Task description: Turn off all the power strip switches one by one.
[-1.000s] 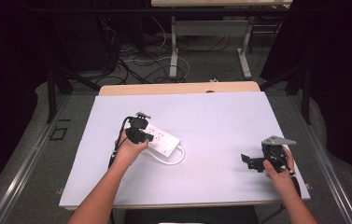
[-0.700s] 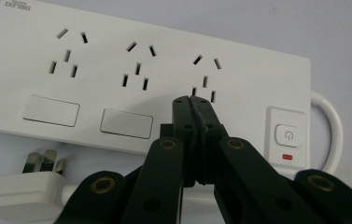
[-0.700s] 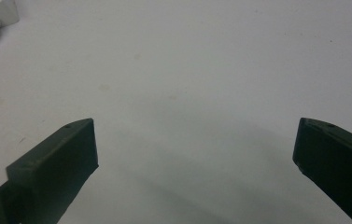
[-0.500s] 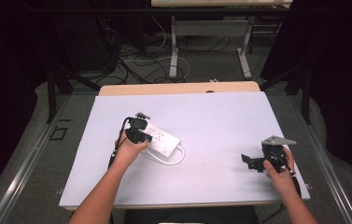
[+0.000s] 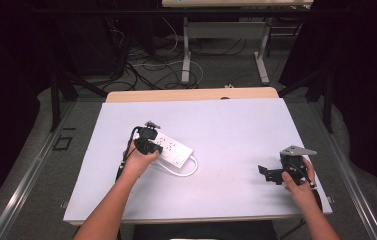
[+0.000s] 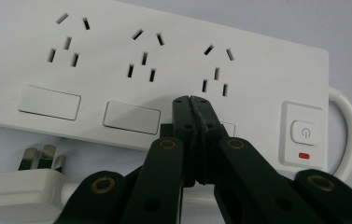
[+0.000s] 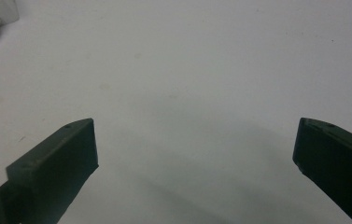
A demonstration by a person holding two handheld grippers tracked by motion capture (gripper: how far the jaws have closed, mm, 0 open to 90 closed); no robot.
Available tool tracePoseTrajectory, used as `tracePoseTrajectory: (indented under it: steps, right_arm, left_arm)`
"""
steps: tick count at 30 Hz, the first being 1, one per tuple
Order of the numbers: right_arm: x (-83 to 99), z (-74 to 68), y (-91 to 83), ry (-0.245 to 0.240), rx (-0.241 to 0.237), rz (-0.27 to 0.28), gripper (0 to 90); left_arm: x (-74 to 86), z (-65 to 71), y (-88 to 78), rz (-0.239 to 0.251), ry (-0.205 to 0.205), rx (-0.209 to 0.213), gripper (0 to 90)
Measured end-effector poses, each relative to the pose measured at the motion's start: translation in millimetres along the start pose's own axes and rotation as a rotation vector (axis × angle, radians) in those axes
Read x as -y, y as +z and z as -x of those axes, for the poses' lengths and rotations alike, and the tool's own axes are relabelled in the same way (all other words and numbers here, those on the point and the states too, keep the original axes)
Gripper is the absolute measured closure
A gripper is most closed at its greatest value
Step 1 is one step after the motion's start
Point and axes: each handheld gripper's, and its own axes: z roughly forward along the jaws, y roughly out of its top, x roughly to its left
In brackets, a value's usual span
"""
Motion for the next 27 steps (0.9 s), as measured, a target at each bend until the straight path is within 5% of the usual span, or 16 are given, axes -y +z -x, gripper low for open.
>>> tracePoseTrajectory:
  steps: [27]
  right_arm:
    - [0.1,-0.2,0.5,-0.003,0.004,0.001,0.0]
  left_arm:
    - [0.1,-0.6,2.4,-0.009,-0.007,-0.005,90.0]
